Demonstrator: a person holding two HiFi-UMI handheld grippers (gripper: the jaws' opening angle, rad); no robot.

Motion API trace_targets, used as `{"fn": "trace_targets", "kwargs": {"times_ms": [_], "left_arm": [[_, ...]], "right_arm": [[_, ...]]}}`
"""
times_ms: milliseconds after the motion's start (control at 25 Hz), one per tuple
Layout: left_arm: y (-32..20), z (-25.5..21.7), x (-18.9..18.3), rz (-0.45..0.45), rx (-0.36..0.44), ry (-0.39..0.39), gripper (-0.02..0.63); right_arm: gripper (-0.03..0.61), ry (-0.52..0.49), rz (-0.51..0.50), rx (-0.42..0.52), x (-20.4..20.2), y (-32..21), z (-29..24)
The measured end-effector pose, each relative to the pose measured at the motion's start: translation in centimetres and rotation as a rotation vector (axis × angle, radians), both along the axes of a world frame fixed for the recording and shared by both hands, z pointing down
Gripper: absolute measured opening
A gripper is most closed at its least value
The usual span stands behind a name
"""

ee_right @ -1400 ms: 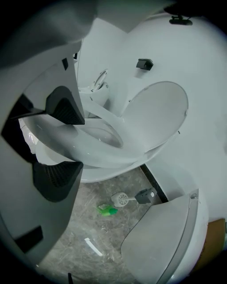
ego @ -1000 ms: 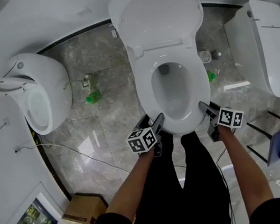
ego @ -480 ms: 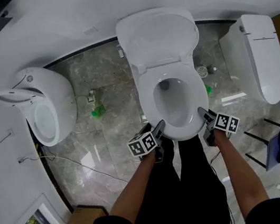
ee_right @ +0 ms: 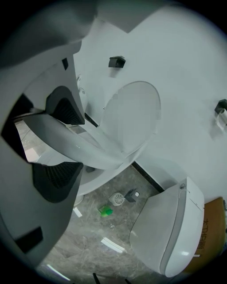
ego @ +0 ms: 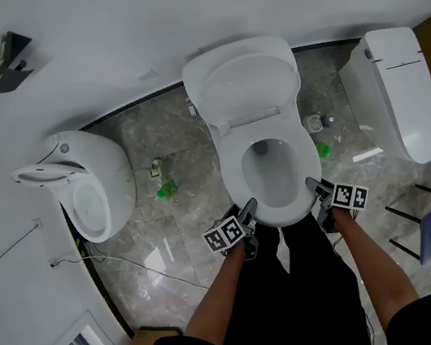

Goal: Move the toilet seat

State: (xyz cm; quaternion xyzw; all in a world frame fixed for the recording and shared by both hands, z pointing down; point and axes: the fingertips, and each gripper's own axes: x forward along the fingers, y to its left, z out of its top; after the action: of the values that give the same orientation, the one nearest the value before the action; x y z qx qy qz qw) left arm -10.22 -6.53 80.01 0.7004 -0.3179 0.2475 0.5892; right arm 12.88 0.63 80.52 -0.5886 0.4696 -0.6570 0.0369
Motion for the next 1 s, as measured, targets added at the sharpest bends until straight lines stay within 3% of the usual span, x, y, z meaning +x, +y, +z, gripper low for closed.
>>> {"fn": "trace_targets", "kwargs": {"times_ms": [160, 360, 560, 1000], "left_arm": [[-0.6, -0.5, 0.5, 0.007, -0.013, -0.02, 0.324], [-1.9, -1.7, 1.0, -0.043, -0.018, -0.01, 0.325], [-2.9, -2.7, 1.3, -0.096, -0.019, -0.006, 0.325], [-5.9, -4.9, 1.7, -0.276, 0.01, 0.005, 0.325]], "right_arm": [[0.278, -0.03, -0.004, -0.011, 0.3, -0.5, -0.4], [0.265, -0.086, 0.113, 0.016, 1.4, -1.6, -1.5], [0.262, -0.12, 0.158, 0.012, 1.8, -2.5, -2.4], [0.264, -0.176, 0.119, -0.005, 2.4, -5.2, -4.4]]}}
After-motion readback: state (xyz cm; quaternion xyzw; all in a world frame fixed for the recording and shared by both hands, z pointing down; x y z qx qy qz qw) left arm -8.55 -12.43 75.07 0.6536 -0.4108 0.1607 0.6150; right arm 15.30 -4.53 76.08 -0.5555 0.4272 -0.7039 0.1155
